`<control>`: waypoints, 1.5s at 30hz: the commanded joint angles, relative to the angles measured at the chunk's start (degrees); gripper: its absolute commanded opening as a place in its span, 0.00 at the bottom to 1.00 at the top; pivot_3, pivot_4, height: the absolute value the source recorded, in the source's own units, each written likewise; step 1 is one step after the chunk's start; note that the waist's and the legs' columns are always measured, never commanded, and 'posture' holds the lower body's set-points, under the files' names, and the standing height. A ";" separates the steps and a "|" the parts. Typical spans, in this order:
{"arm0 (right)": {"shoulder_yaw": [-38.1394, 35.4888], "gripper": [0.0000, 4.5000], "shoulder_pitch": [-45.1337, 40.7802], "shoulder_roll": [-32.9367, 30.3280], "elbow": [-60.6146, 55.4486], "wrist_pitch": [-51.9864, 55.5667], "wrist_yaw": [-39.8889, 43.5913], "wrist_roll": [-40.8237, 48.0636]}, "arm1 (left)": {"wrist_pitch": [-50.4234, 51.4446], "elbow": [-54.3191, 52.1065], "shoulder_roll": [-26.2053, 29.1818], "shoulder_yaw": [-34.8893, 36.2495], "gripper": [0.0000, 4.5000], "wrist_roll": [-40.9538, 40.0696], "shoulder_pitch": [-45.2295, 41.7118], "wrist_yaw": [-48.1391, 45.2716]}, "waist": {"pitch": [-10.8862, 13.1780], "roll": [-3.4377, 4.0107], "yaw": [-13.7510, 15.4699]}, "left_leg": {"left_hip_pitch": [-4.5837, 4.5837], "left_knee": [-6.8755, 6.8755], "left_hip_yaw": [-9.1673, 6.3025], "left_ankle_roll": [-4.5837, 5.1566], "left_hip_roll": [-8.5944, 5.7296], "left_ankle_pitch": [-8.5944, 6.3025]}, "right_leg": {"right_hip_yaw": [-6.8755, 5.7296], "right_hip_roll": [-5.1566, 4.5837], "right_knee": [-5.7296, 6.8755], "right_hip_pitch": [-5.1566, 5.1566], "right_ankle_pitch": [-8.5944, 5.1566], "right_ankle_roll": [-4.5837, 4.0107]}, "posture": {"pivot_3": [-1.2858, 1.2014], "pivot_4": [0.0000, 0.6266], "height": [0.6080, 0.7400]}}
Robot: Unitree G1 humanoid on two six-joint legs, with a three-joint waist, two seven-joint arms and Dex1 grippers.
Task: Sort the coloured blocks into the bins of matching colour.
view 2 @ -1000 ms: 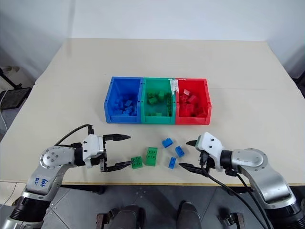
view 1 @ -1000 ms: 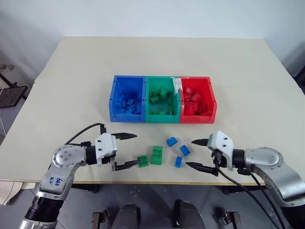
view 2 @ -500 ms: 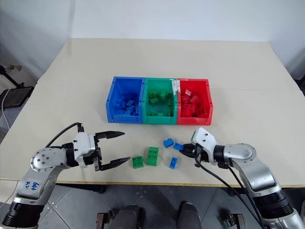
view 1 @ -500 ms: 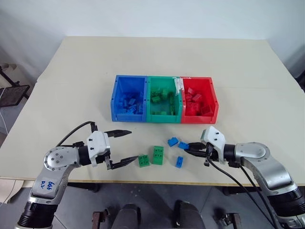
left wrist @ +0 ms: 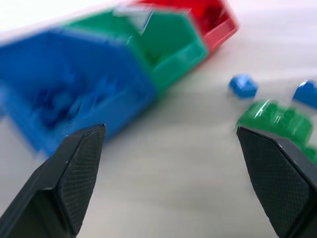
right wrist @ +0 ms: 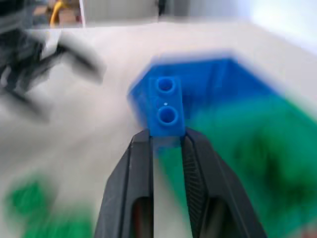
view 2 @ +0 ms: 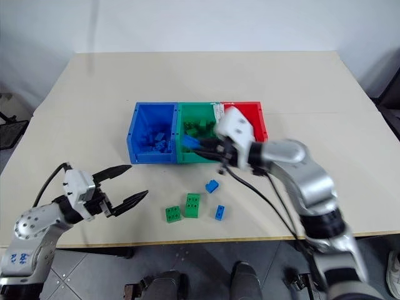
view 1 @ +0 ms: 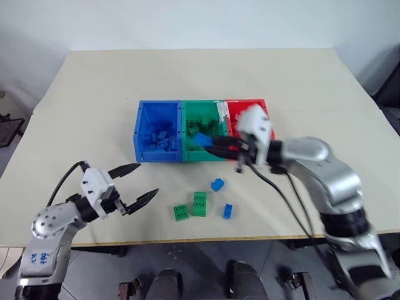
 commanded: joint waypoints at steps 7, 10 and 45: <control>5.02 0.25 -12.13 11.76 21.13 -5.83 -7.70 -9.85 | -1.47 -4.11 -1.30 1.88 1.00 -0.09 1.99 3.57 | -0.01 -0.01 -0.13 | -0.10 0.02 -0.16 0.00 -0.10 0.00 | -0.10 -0.03 -0.02 0.01 0.01 0.00 | 0.52 0.24 1.00; 5.07 0.47 -12.51 12.64 22.95 -7.48 -6.44 -10.52 | -1.36 -4.55 -1.54 1.53 1.00 0.06 1.90 3.93 | -0.01 -0.01 -0.53 | -0.07 -0.03 -0.12 -0.02 -0.02 0.00 | -0.10 0.03 -0.01 -0.02 0.01 -0.01 | 0.52 0.24 1.00; -16.36 1.00 43.38 -28.46 -15.37 -14.41 18.03 3.32 | -2.96 4.89 4.53 -17.09 1.00 1.23 -17.21 -18.76 | 0.00 -0.02 1.69 | 0.02 0.09 0.38 0.11 0.06 -0.07 | 0.02 0.01 -0.27 0.07 0.04 -0.05 | 0.52 0.24 1.00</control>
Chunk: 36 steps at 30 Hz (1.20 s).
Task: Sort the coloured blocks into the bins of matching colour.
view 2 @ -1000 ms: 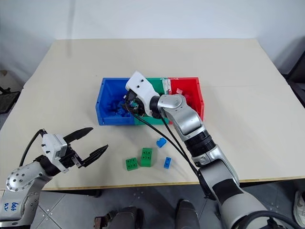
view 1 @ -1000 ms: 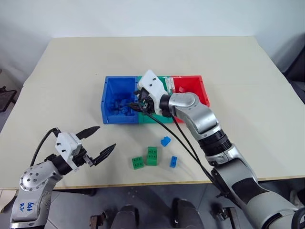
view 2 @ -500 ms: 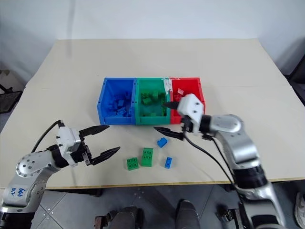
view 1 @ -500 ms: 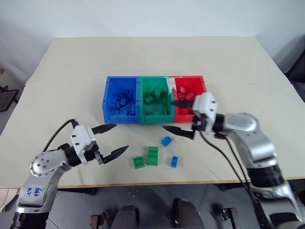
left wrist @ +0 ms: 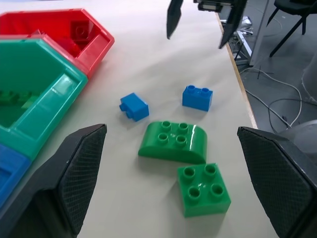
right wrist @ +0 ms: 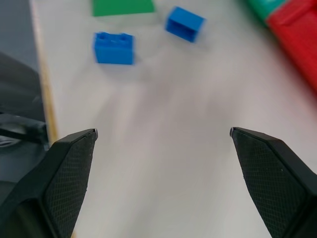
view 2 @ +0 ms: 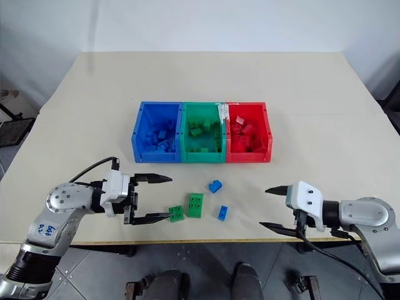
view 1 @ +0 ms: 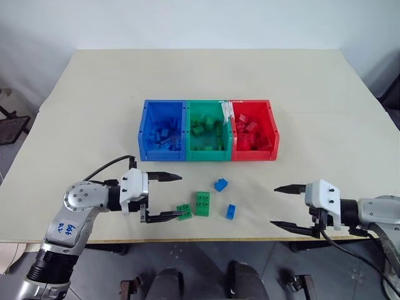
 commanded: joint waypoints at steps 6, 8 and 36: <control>15.60 1.00 -11.23 6.27 -4.84 12.48 -6.53 -1.44 | -1.59 -1.94 0.41 1.98 1.00 0.35 3.31 1.09 | 0.00 -0.01 0.15 | -0.05 0.00 -0.06 0.01 0.01 -0.01 | -0.03 0.00 -0.01 -0.01 0.00 0.00 | 0.52 0.24 1.00; 18.47 1.00 -13.05 7.24 -3.29 11.95 -7.37 -3.78 | -1.44 -2.97 0.64 2.77 1.00 0.20 4.63 1.71 | 0.00 0.00 0.34 | -0.08 0.02 -0.06 0.03 -0.02 -0.02 | -0.05 -0.01 -0.03 -0.01 0.00 0.00 | 0.52 0.24 1.00; 21.57 0.33 -53.96 34.52 19.44 19.46 -21.86 -1.51 | 5.71 -12.18 -5.31 24.87 1.00 -6.00 19.64 22.72 | -0.03 -0.04 -1.69 | 0.01 -0.02 -0.20 -0.13 0.15 -0.10 | -0.23 0.11 0.21 -0.08 0.05 -0.11 | 0.52 0.24 1.00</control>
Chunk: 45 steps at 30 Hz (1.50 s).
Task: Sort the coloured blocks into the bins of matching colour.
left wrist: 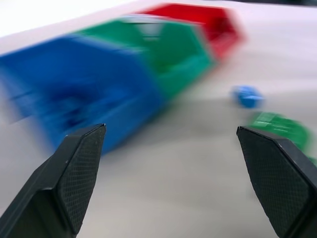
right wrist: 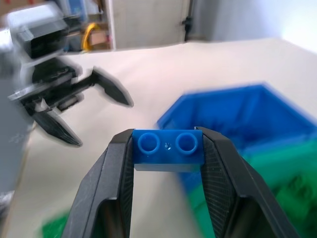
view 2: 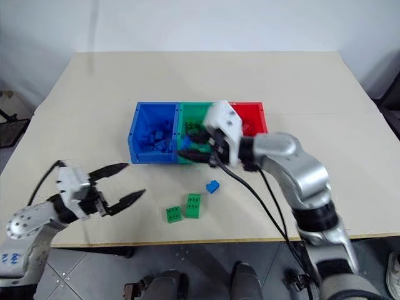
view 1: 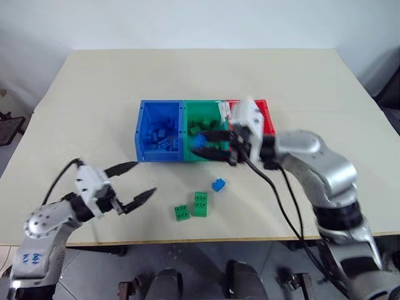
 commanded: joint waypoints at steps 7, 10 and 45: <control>6.13 0.49 -15.68 14.11 30.73 -13.85 -7.08 -14.05 | -0.42 -4.51 -1.35 2.59 1.00 -1.61 4.15 1.86 | 0.01 0.02 -0.59 | -0.01 -0.02 0.07 -0.01 0.03 0.00 | -0.01 0.02 0.02 -0.08 0.00 0.00 | 0.52 0.24 1.00; 5.32 0.69 -17.63 16.52 35.89 -17.63 -6.82 -15.53 | -0.24 -4.44 -1.31 1.99 1.00 -1.53 3.75 1.68 | 0.01 0.02 -0.70 | 0.00 -0.05 0.07 -0.01 0.04 0.00 | -0.01 0.03 0.03 -0.08 0.00 0.00 | 0.52 0.24 1.00; -7.93 0.99 32.19 -22.45 -8.10 -17.61 13.84 -5.56 | -5.64 10.53 4.44 -18.26 1.00 6.09 -18.56 -17.78 | 0.02 0.03 1.11 | 0.13 0.00 0.59 0.06 0.12 -0.06 | 0.05 0.00 -0.17 -0.05 0.01 -0.02 | 0.52 0.24 1.00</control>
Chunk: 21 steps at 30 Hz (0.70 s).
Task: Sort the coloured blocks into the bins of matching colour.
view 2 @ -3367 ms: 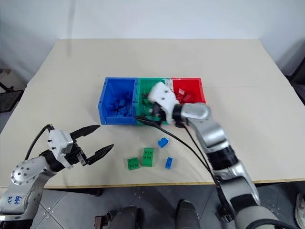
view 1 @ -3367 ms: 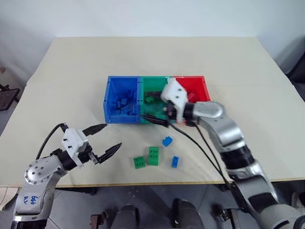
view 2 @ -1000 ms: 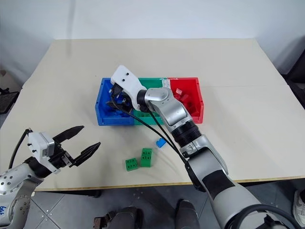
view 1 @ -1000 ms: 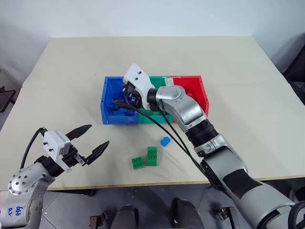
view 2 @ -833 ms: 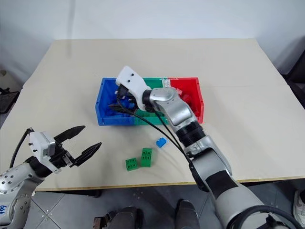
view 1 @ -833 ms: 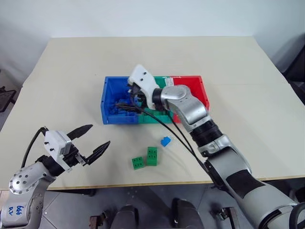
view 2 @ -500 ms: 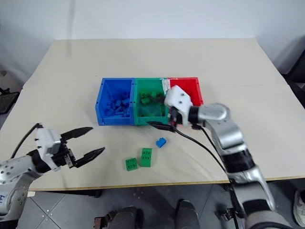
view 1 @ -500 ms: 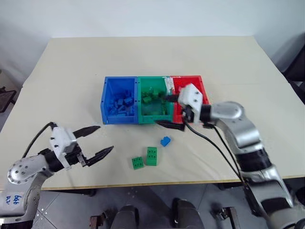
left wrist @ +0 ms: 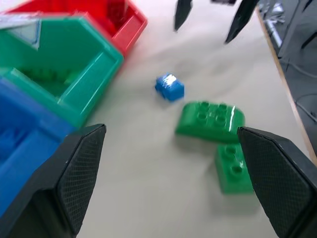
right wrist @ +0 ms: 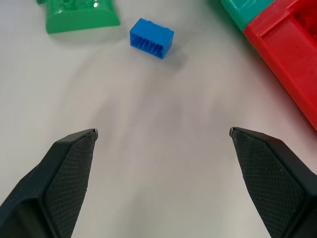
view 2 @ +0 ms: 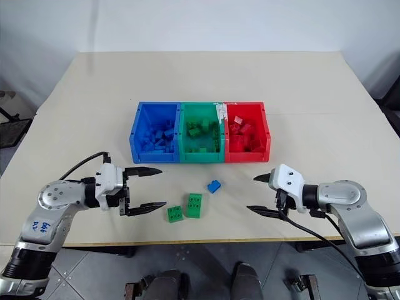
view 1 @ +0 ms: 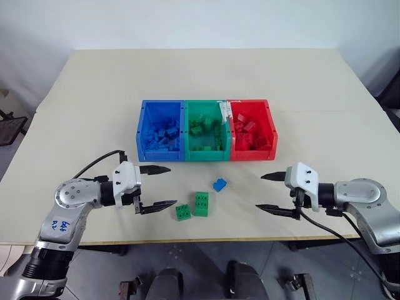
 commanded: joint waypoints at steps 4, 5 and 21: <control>9.58 0.99 -8.15 7.33 1.28 3.80 -4.59 -4.36 | 0.42 -1.62 0.36 1.95 1.00 -1.16 1.05 0.96 | 0.00 0.00 0.30 | -0.01 0.04 0.00 0.00 0.00 0.00 | 0.00 0.00 0.00 0.01 0.00 0.00 | 0.52 0.24 1.00; 10.95 0.99 -9.53 8.57 2.86 4.00 -5.27 -5.46 | 0.55 -2.03 0.43 2.06 1.00 -1.20 1.35 1.05 | 0.00 0.00 0.40 | -0.03 0.04 -0.01 0.00 -0.02 0.00 | 0.00 -0.01 0.00 0.01 0.00 0.00 | 0.52 0.24 1.00; 12.56 0.36 -15.34 11.99 5.96 6.72 -3.21 -4.75 | 3.19 -7.37 -0.49 4.48 1.00 -2.78 5.93 5.25 | 0.00 0.00 0.27 | -0.05 0.04 -0.06 0.00 -0.02 0.00 | -0.04 -0.01 0.02 0.00 0.00 0.00 | 0.52 0.24 1.00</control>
